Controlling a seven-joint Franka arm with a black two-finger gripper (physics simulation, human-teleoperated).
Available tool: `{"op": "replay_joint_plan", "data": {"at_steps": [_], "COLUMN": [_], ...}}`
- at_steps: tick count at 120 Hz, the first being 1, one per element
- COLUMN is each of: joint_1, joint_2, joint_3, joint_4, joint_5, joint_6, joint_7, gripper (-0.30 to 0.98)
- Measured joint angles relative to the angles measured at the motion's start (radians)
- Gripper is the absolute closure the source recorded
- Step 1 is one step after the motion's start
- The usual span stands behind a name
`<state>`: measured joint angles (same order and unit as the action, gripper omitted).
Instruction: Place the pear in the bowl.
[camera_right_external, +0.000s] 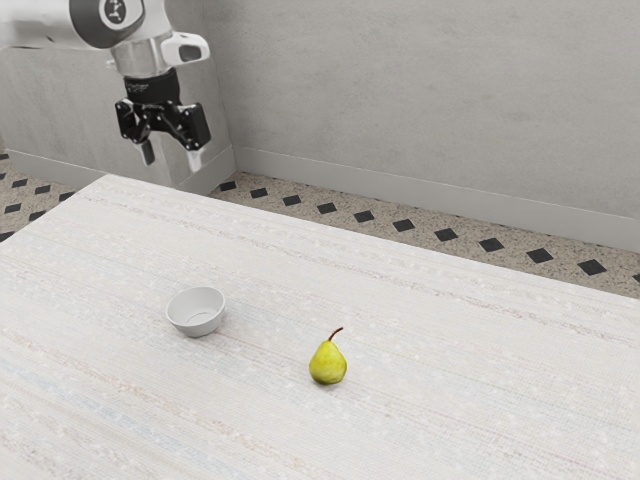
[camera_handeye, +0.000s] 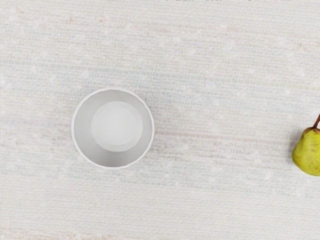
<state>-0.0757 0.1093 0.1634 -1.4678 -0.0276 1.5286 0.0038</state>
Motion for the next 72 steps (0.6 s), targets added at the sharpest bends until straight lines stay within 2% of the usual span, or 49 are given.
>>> {"op": "replay_joint_plan", "data": {"at_steps": [32,54,72], "joint_1": [-0.005,-0.042,-0.065], "joint_2": [-0.002,-0.093,-0.089], "joint_3": [0.002,0.001,0.001], "joint_4": [0.013,-0.231,-0.360], "joint_5": [-0.001,-0.001,-0.001], "joint_6": [0.009,0.143,0.265], "joint_7": [-0.012,-0.019,-0.025], "gripper": [0.01,0.01,0.01]}}
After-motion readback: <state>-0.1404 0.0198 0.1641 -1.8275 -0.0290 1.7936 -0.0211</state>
